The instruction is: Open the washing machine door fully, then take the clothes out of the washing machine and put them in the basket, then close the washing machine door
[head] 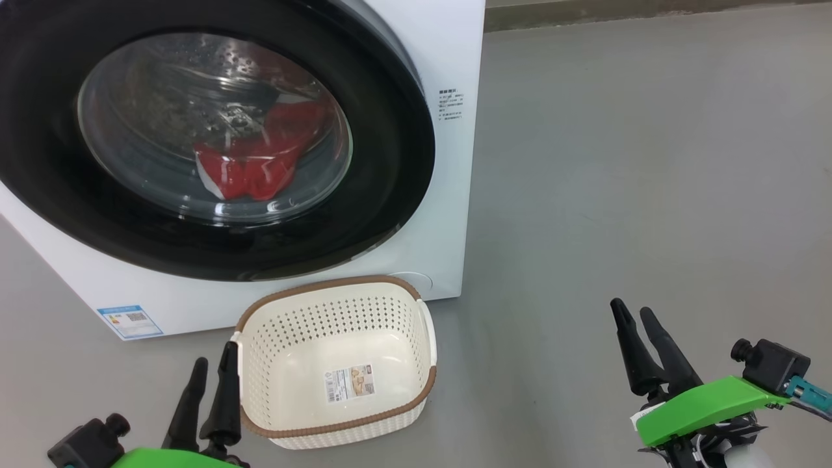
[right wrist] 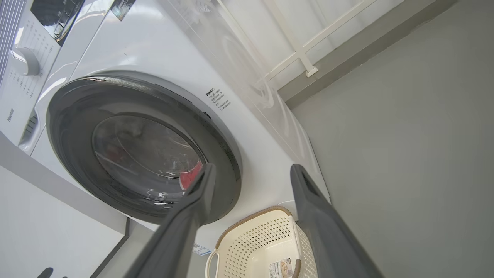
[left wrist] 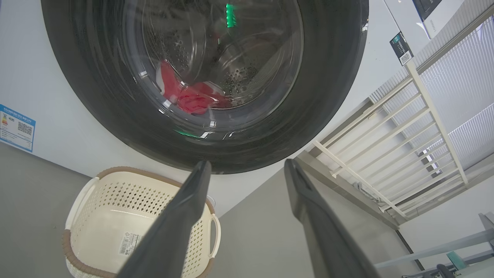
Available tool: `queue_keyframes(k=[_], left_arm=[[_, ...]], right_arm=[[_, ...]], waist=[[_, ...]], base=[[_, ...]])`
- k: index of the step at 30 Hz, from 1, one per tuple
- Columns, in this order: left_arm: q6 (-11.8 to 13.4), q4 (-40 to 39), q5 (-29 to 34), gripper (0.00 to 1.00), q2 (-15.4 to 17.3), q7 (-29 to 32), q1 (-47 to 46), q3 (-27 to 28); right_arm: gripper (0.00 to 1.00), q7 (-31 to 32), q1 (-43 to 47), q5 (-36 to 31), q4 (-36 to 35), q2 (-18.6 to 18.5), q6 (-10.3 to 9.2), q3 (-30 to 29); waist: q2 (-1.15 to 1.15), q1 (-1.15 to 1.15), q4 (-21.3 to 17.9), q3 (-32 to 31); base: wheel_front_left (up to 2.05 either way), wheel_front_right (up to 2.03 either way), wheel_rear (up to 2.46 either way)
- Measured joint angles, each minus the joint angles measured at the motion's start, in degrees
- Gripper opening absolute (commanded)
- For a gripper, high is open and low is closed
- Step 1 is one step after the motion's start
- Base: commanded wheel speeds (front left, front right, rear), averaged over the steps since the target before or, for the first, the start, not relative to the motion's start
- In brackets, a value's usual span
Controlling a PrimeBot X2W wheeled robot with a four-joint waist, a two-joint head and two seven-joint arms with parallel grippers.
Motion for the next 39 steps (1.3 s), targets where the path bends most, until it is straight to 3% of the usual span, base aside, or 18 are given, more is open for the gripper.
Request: queue_keyframes(k=[39], left_arm=[[-0.07,-1.91,24.16,1.0,0.37,-6.56,-2.32,0.59]], right_arm=[[1.0,-6.54,-2.24,-23.91,-1.53,-1.49,0.01,3.42]], waist=[[0.0,0.0,-0.34,-0.21]], base=[[0.0,0.0,0.0]])
